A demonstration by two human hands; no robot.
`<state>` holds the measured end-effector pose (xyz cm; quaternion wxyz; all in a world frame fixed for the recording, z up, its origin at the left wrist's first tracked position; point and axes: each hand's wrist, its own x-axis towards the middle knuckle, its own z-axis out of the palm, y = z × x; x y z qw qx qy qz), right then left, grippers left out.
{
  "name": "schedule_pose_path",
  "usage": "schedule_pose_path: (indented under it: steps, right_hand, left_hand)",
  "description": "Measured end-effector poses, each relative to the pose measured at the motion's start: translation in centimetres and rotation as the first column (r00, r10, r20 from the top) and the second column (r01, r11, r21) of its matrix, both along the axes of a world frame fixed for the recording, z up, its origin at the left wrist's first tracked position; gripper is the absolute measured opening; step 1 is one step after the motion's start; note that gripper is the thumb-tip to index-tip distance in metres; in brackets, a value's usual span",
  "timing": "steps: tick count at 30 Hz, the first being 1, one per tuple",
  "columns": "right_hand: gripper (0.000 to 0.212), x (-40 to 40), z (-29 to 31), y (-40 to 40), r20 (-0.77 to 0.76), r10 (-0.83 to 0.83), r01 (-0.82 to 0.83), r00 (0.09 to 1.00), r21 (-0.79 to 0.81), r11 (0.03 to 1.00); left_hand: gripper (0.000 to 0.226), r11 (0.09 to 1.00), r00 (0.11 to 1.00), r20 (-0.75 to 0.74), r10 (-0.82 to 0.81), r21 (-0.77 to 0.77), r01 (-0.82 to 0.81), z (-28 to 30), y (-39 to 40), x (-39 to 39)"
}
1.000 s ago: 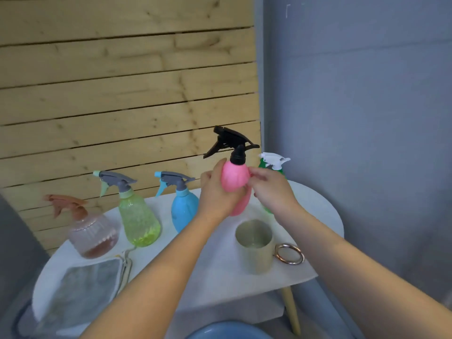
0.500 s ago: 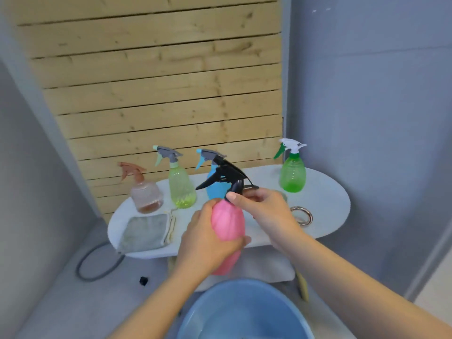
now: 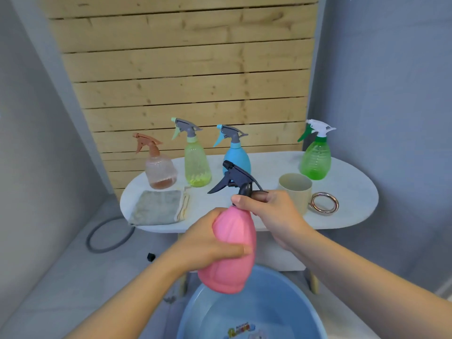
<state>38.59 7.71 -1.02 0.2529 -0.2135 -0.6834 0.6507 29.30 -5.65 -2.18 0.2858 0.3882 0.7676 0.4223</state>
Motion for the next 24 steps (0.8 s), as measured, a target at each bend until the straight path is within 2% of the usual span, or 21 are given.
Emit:
schedule_pose_path:
  steps: [3,7,9,10,12,13,16,18,22,24]
  right_hand:
    - [0.014,0.3,0.3,-0.1,-0.006,0.036,-0.036,0.999,0.001,0.999]
    - [0.031,0.6,0.9,0.3,-0.117,0.075,-0.084,0.990,-0.071,0.994]
    - [0.020,0.7,1.1,0.3,-0.172,0.079,-0.103,0.982,-0.140,0.985]
    - [0.014,0.7,1.2,0.2,-0.184,0.068,-0.100,0.981,-0.169,0.981]
    - [0.026,0.5,0.9,0.3,-0.171,0.023,-0.052,0.985,-0.163,0.985]
    - [0.025,0.4,0.9,0.3,-0.161,-0.004,-0.018,0.987,-0.133,0.991]
    - [0.010,0.5,1.1,0.4,-0.180,-0.056,0.043,0.982,-0.073,0.996]
    - [0.006,0.8,1.3,0.6,-0.192,-0.032,0.019,0.981,-0.066,0.998]
    - [0.013,1.1,1.4,1.1,-0.179,0.025,-0.040,0.984,-0.079,0.996]
    - [0.016,1.0,1.4,1.3,-0.191,0.097,-0.126,0.977,-0.144,0.982]
  left_hand:
    - [0.079,0.999,1.000,0.019,-0.003,0.045,0.002,0.3,-0.1,0.1]
    - [0.078,0.992,0.984,0.162,-0.077,0.107,0.060,0.7,0.3,0.5]
    - [0.075,0.987,0.975,0.193,-0.114,0.135,0.089,0.9,0.3,0.6]
    - [0.073,0.984,0.972,0.196,-0.130,0.145,0.102,1.0,0.4,0.6]
    - [0.071,0.984,0.978,0.168,-0.127,0.143,0.104,1.2,0.5,0.7]
    - [0.072,0.987,0.984,0.143,-0.107,0.138,0.087,1.2,0.6,0.8]
    - [0.076,0.992,0.996,0.070,-0.060,0.117,0.052,1.0,0.7,1.0]
    - [0.075,0.993,0.996,0.049,-0.080,0.089,0.076,1.0,0.6,1.0]
    - [0.076,0.990,0.990,0.037,-0.136,0.032,0.134,1.2,0.6,0.3]
    - [0.075,0.982,0.974,0.121,-0.190,0.040,0.187,1.4,0.5,-0.1]
